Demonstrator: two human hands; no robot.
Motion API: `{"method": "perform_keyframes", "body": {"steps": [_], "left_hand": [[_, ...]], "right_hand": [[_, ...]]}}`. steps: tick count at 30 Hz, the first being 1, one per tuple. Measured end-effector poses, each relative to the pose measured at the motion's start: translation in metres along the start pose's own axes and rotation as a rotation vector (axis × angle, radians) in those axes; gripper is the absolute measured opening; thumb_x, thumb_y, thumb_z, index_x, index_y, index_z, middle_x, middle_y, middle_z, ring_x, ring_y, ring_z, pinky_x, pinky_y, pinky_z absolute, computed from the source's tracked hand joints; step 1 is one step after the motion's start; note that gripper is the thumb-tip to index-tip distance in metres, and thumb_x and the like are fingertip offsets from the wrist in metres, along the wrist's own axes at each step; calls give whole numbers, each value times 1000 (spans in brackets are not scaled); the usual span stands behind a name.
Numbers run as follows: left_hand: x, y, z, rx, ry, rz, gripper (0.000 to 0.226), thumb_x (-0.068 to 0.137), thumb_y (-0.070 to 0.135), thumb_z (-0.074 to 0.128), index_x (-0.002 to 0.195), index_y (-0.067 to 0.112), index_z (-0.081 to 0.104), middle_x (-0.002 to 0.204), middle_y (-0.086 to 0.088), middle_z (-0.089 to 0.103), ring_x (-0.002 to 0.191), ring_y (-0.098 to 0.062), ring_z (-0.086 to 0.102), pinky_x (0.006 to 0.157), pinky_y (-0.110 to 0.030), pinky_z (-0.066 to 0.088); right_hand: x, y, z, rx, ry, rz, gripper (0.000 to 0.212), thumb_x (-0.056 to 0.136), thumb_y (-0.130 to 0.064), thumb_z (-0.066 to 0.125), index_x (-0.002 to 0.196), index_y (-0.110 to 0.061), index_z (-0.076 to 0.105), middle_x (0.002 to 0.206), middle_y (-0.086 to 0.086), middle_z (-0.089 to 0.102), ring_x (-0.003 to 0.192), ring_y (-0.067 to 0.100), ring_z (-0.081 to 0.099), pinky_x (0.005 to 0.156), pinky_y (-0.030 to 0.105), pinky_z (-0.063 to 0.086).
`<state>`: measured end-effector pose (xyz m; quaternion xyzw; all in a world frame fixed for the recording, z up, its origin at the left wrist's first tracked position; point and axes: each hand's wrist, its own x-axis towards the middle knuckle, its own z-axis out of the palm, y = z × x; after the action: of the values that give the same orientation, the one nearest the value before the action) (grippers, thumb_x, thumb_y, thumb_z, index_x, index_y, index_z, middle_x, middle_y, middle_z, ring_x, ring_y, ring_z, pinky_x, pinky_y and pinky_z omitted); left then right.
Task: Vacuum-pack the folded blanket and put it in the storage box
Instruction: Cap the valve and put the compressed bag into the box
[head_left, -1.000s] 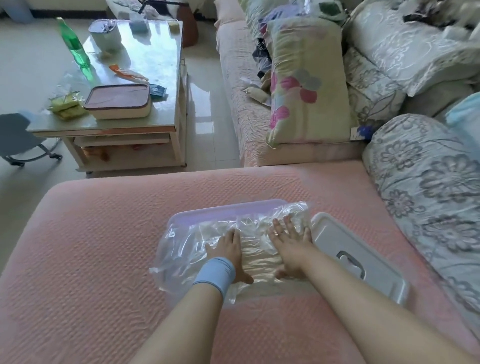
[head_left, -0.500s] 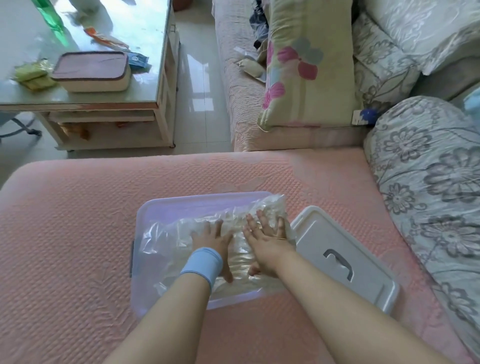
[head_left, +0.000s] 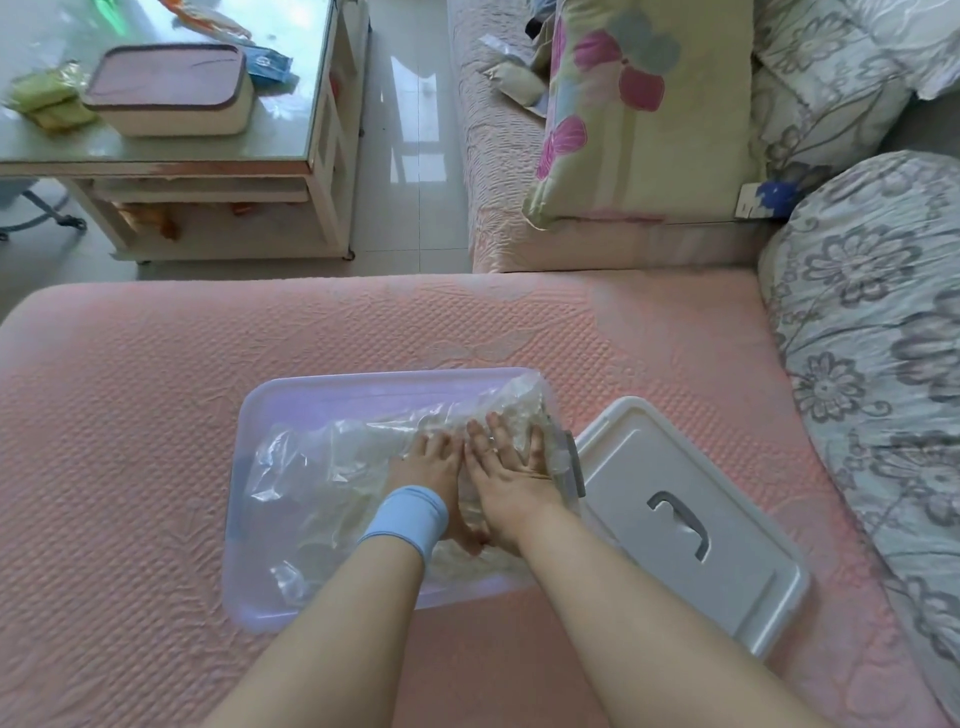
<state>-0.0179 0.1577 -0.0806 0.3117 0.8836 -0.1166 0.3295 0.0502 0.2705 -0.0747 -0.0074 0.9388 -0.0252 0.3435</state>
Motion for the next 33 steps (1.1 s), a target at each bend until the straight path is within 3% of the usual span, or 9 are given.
{"method": "perform_keyframes", "body": {"steps": [8, 12, 15, 17, 21, 22, 27, 30, 33], "left_hand": [[40, -17, 29, 91, -188, 76, 131, 64, 62, 78, 154, 21, -8, 163, 6, -4, 149, -20, -3, 120, -41, 14], [53, -19, 44, 47, -182, 77, 128, 67, 53, 80, 154, 21, -7, 162, 8, -6, 149, -21, -3, 119, -44, 17], [47, -15, 30, 4, -163, 98, 109, 77, 45, 74, 154, 25, 1, 162, 7, 0, 149, -23, 6, 116, -44, 23], [28, -17, 13, -23, -25, 144, 88, 84, 34, 66, 152, 27, 12, 161, 5, 13, 145, -25, 22, 113, -42, 26], [-22, -53, -16, -46, 598, 171, 51, 81, 17, 52, 132, 25, 52, 141, 0, 50, 129, -26, 44, 109, -39, 28], [-32, -71, -20, -66, 647, 109, 51, 80, 16, 50, 131, 23, 54, 139, 0, 52, 127, -27, 46, 107, -38, 30], [-56, -139, -6, -29, 37, -148, 76, 87, 46, 48, 152, 17, 19, 161, -7, 10, 147, -28, 9, 119, -40, 14], [-54, -143, 16, -33, -273, -88, 104, 80, 58, 57, 154, 22, -7, 161, -4, -15, 148, -30, -14, 120, -46, 1], [-44, -153, 27, -80, -393, -74, 128, 72, 55, 75, 150, 22, -21, 161, 1, -17, 149, -25, -8, 121, -44, 11]], "right_hand": [[53, -2, 36, -8, -134, -7, 112, 89, -49, 66, 157, -11, -14, 158, 3, -37, 141, 27, -41, 106, 65, -28], [77, -2, 57, -12, -94, 8, 110, 88, -41, 66, 156, -12, -15, 147, -4, -48, 127, 23, -52, 89, 63, -38], [75, -2, 58, 6, -60, 21, 108, 88, -39, 65, 158, -15, -14, 152, -3, -45, 133, 24, -49, 88, 62, -39], [70, -8, 51, 0, -71, 26, 109, 89, -36, 65, 157, -17, -18, 158, 0, -39, 139, 26, -44, 93, 64, -37], [54, -25, 32, -5, -93, 63, 95, 89, -22, 52, 158, -14, -13, 163, 5, -28, 143, 30, -38, 107, 73, -19], [50, -32, 26, 8, -91, 81, 91, 86, -23, 48, 158, -12, -7, 164, 7, -24, 145, 30, -35, 107, 73, -17], [44, -69, -4, 185, 244, 12, 76, 82, -45, 46, 152, -20, 26, 163, 9, 19, 153, 25, 5, 116, 59, 6], [54, -97, -12, 221, 117, -161, 107, 78, -60, 61, 158, -29, -3, 167, 3, -12, 153, 22, -13, 119, 58, 7], [71, -116, -6, 122, -60, -129, 145, 60, -74, 76, 152, -33, -27, 159, 6, -35, 146, 27, -33, 115, 70, -5]]}}
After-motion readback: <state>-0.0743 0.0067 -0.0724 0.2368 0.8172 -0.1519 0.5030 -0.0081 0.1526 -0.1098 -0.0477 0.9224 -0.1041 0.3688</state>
